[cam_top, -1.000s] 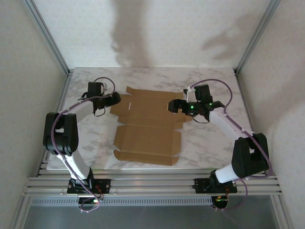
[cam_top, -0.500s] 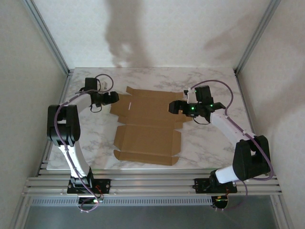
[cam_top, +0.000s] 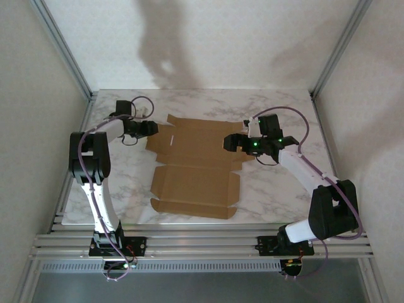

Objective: Fold the paper box

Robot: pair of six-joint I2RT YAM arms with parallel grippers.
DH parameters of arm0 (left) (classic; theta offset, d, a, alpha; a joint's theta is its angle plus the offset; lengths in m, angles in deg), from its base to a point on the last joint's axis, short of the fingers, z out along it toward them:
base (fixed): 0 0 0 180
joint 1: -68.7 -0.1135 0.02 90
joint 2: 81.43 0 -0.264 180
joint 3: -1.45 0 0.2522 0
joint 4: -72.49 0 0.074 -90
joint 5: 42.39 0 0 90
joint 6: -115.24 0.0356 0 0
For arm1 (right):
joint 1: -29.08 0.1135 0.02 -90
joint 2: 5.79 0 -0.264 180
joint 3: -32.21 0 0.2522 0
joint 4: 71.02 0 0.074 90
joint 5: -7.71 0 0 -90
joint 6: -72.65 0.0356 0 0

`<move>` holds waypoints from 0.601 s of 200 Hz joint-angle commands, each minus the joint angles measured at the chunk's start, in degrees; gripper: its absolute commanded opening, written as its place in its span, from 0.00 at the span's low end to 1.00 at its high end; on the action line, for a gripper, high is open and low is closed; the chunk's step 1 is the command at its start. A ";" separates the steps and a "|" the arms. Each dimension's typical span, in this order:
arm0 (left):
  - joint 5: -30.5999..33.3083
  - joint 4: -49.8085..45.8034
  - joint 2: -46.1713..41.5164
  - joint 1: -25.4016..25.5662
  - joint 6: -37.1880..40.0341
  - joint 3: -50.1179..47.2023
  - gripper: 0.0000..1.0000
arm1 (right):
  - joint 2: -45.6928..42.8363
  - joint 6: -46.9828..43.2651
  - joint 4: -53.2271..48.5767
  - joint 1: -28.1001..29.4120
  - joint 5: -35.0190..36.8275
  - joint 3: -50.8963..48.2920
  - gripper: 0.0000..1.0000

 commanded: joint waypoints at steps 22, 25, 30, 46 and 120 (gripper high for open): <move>-3.23 -3.12 2.16 -0.46 3.44 3.53 0.38 | -1.29 -1.20 -0.88 -0.14 0.37 -1.18 0.99; -3.48 -3.03 2.12 -0.47 3.51 3.55 0.38 | -1.32 -1.21 -0.82 -0.10 0.40 -1.10 0.99; -3.98 -2.78 2.07 -0.46 3.60 3.57 0.34 | -1.25 -1.29 -1.01 -0.08 0.48 -1.01 0.99; -5.25 -2.47 2.05 -0.16 4.17 3.66 0.30 | -1.16 -1.47 -1.23 -0.14 0.32 -0.74 0.99; -11.26 0.02 -3.67 3.26 7.08 5.14 0.17 | -0.35 -12.74 -9.84 -0.26 -7.49 9.50 0.97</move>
